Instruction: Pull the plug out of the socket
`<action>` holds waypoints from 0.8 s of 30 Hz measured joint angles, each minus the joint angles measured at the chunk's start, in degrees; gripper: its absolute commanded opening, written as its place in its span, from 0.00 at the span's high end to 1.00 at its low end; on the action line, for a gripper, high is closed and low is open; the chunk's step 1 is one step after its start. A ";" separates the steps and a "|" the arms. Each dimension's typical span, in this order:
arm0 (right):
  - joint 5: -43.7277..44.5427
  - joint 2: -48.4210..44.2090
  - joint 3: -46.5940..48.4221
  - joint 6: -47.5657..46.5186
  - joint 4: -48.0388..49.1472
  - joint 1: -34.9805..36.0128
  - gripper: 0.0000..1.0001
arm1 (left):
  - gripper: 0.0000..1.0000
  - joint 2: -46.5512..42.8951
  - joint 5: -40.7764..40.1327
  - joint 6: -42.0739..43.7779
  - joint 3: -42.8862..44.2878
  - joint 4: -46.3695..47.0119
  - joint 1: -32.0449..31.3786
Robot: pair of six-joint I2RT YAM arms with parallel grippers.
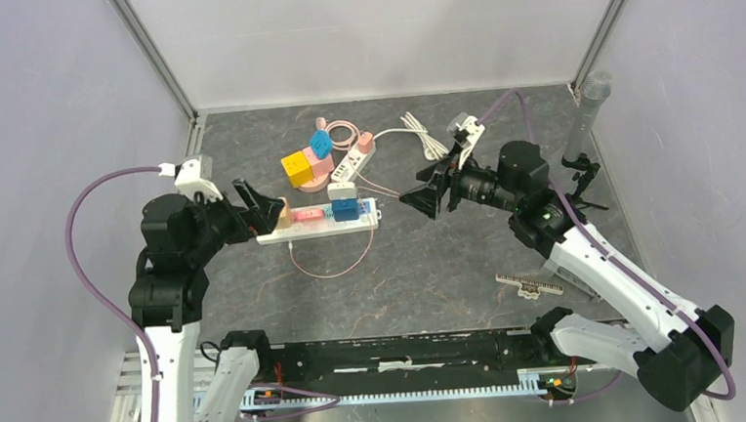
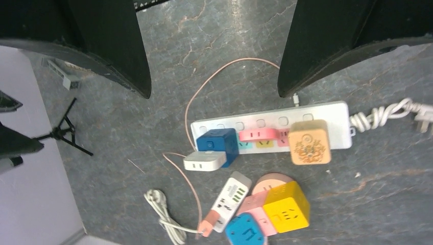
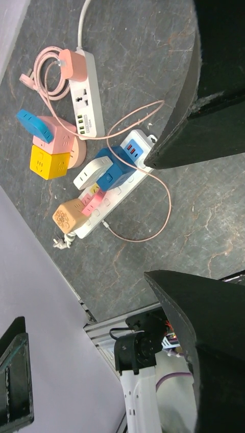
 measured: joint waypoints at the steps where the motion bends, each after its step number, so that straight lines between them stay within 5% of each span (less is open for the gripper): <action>1: 0.66 0.61 -0.20 0.28 0.63 0.59 0.23 | 0.00 -0.37 -0.85 -0.46 -0.46 0.02 0.00; 9: 4.79 6.45 -0.46 1.36 4.28 4.26 0.23 | 0.00 -6.73 -7.63 -8.07 -8.72 2.97 0.00; 18: 8.52 11.82 -0.55 1.64 7.37 10.27 0.22 | 0.00 -12.22 2.08 -8.87 -17.09 8.07 -0.02; 24: 10.08 16.90 -0.57 0.31 13.27 12.83 0.21 | 0.00 -11.72 0.59 -8.94 -17.09 6.71 0.00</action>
